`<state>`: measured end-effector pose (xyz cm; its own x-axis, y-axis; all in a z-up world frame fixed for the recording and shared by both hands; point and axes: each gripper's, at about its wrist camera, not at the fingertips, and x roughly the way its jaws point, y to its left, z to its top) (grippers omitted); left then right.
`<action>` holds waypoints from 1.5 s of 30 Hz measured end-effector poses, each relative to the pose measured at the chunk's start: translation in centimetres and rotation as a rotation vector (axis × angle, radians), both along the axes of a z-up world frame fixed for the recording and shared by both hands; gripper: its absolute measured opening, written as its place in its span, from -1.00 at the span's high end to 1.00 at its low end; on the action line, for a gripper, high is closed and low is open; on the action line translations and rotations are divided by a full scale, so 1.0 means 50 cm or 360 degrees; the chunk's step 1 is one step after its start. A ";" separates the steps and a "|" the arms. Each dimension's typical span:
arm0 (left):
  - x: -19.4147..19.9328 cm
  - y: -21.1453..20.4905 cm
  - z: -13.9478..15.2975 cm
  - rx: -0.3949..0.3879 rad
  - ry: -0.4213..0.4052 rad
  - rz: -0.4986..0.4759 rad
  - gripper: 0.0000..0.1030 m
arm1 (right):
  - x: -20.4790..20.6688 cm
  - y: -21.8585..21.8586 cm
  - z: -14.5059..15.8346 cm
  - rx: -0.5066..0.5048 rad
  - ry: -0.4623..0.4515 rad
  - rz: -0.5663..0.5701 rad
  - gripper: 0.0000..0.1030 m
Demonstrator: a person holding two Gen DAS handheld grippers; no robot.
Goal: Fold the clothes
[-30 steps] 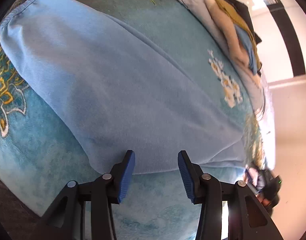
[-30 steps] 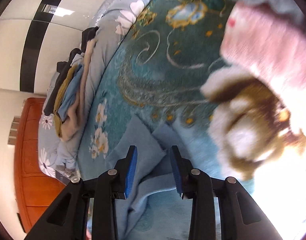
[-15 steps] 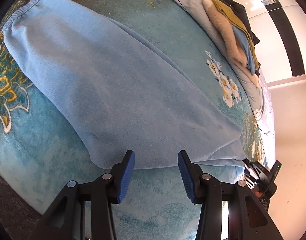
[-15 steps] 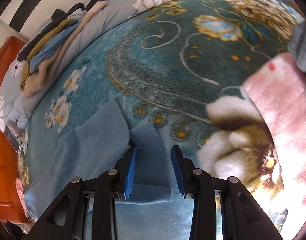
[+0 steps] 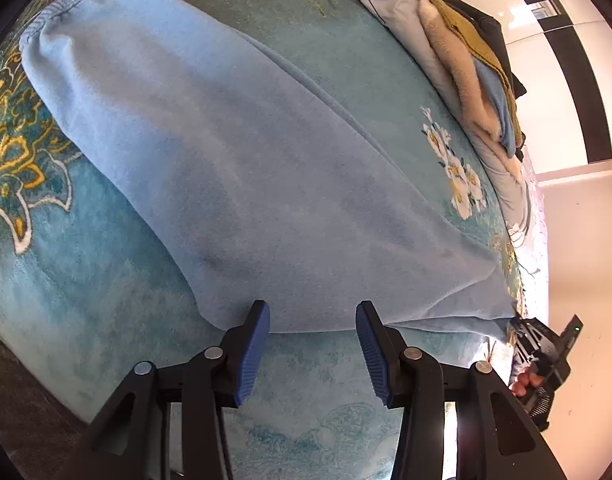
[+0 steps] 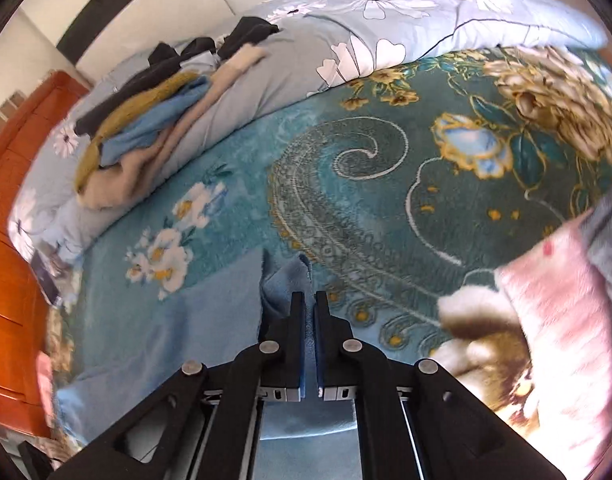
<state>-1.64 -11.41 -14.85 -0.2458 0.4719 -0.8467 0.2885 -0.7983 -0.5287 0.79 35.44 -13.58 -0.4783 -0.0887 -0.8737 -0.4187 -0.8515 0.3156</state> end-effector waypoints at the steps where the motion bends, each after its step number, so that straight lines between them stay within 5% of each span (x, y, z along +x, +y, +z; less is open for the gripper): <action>1: 0.001 -0.001 0.000 -0.0001 -0.0001 0.0001 0.05 | -0.006 0.002 -0.014 0.0006 -0.0034 -0.0006 0.94; 5: 0.005 -0.007 0.000 0.0001 -0.0005 0.0012 0.05 | -0.016 0.025 -0.073 -0.0109 -0.0165 -0.0080 0.93; 13: 0.002 0.000 0.001 -0.0017 0.0023 0.0011 0.05 | 0.023 0.023 -0.025 -0.0111 -0.0021 -0.0076 0.76; 17: 0.001 0.005 -0.001 -0.0014 0.0015 -0.0003 0.05 | 0.043 -0.001 -0.042 -0.0406 0.0033 -0.0063 0.69; 22: 0.002 -0.001 0.002 -0.0006 0.0010 0.0006 0.02 | 0.062 -0.005 -0.105 -0.0714 -0.0014 -0.0268 0.64; 28: 0.005 -0.004 0.005 0.0009 0.0016 0.0009 -0.01 | 0.072 -0.007 -0.128 -0.0852 0.0026 -0.0400 0.48; 32: 0.007 -0.003 0.009 0.0012 0.0023 0.0004 -0.01 | 0.062 -0.016 -0.134 -0.0883 0.0061 -0.0443 0.48; 35: 0.009 -0.009 0.015 0.0014 0.0035 0.0017 -0.01 | 0.053 -0.026 -0.127 -0.0895 0.0091 -0.0446 0.94; 42: 0.017 -0.034 0.022 0.0036 0.0055 0.0063 -0.01 | 0.072 -0.037 0.021 -0.0607 0.0301 -0.0199 0.96; 45: 0.019 -0.037 0.013 0.0057 0.0034 0.0070 -0.02 | 0.091 -0.029 0.016 -0.0518 0.0246 -0.0171 0.96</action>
<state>-0.69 -13.25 -14.20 -0.2847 0.4902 -0.8238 0.3114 -0.7655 -0.5631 5.34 34.00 -12.79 -0.6242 -0.2921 -0.7246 -0.4262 -0.6500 0.6292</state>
